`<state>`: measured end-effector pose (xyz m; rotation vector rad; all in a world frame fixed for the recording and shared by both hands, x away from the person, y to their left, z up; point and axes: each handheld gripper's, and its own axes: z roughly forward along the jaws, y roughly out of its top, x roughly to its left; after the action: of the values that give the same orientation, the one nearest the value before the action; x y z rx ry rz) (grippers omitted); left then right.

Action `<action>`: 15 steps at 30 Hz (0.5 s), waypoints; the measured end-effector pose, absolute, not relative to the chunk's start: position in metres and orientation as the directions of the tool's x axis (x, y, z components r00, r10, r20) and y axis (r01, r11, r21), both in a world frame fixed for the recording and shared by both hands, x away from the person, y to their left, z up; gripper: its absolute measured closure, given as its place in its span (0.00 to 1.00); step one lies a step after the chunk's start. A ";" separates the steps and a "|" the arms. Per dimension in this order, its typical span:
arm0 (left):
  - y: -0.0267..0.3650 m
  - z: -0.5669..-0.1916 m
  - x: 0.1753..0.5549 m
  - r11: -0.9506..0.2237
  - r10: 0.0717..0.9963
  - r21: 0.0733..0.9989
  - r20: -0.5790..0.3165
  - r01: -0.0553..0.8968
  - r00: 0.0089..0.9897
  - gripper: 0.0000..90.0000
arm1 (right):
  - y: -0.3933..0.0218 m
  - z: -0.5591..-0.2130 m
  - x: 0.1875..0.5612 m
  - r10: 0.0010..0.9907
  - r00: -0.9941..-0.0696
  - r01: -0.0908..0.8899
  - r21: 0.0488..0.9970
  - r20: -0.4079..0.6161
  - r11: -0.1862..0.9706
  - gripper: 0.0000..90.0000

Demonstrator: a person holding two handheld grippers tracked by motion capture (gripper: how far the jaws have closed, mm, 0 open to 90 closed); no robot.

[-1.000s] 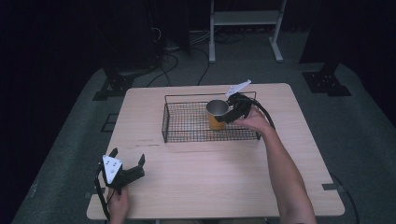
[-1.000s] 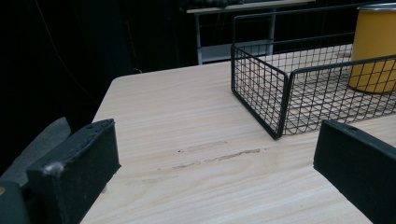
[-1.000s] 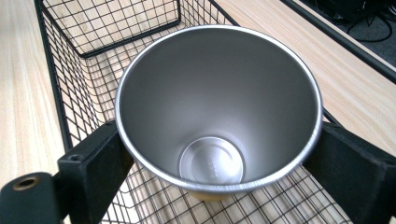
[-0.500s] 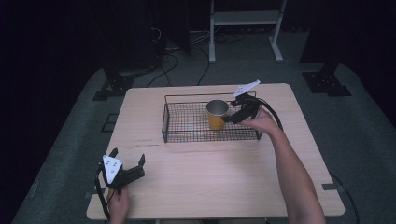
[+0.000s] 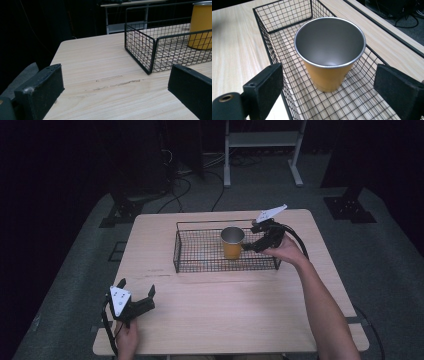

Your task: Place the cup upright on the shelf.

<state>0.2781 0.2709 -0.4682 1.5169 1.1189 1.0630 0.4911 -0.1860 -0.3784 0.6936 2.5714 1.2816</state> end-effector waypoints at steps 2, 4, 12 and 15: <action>0.271 -0.468 0.278 -0.143 0.972 0.977 0.109 0.158 0.207 0.00 | -0.190 -0.375 0.489 0.484 -0.874 0.318 0.798 0.038 0.511 0.10; 0.271 -0.468 0.278 -0.143 0.972 0.977 0.109 0.158 0.207 0.00 | -0.194 -0.372 0.487 0.486 -0.873 0.314 0.805 0.037 0.503 0.10; 0.270 -0.468 0.277 -0.147 0.973 0.977 0.115 0.155 0.201 0.00 | -0.206 -0.367 0.480 0.488 -0.872 0.301 0.822 0.032 0.484 0.10; 0.270 -0.468 0.277 -0.150 0.972 0.976 0.117 0.156 0.203 0.00 | -0.212 -0.366 0.476 0.495 -0.868 0.298 0.831 0.032 0.469 0.10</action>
<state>0.2775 0.2696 -0.4682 1.5206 1.1180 1.0733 0.4759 -0.2117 -0.3662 0.6866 2.5035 1.3530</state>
